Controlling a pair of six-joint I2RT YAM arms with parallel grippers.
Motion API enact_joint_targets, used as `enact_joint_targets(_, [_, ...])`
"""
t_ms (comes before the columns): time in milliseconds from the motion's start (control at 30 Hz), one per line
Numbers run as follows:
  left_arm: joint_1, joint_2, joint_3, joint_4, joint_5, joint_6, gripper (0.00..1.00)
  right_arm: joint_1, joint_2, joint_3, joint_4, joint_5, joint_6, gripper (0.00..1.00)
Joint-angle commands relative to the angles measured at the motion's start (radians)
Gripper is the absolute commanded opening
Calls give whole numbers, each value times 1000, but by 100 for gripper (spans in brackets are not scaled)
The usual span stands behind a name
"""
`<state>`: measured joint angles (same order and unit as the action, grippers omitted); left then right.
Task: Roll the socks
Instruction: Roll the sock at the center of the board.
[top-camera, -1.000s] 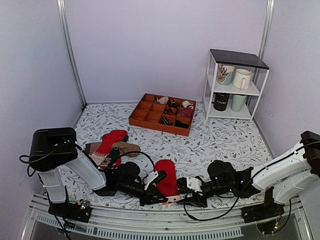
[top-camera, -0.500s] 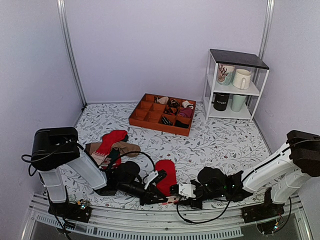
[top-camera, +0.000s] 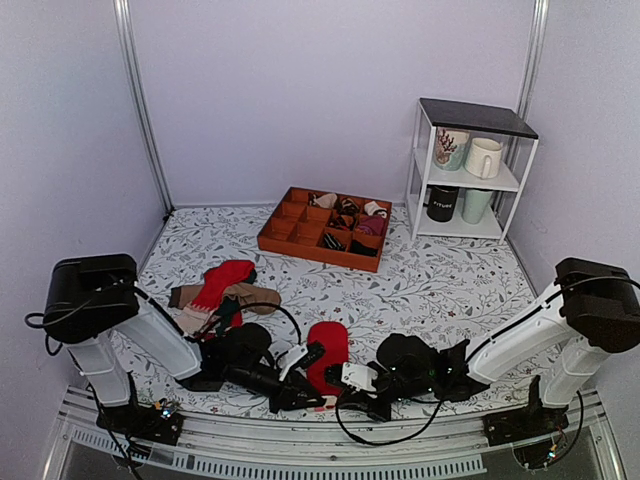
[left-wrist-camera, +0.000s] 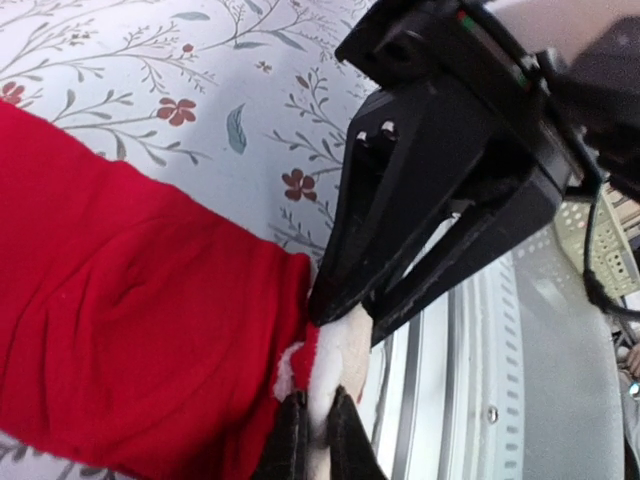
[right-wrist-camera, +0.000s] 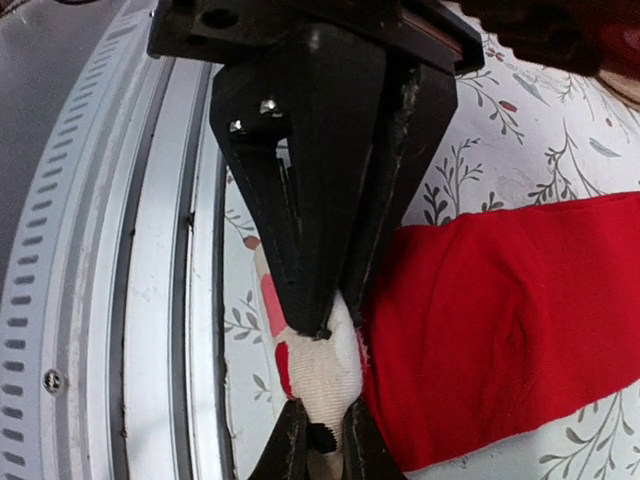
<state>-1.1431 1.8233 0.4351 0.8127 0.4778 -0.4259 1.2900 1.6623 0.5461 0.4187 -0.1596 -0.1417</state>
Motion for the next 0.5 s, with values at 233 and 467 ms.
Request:
enact_joint_targets(233, [-52, -366, -124, -231, -239, 235, 33, -83, 120, 47, -224, -245, 272, 8])
enact_joint_targets(467, [-118, -492, -190, -164, -382, 360, 39, -186, 209, 165, -404, -458, 337, 9])
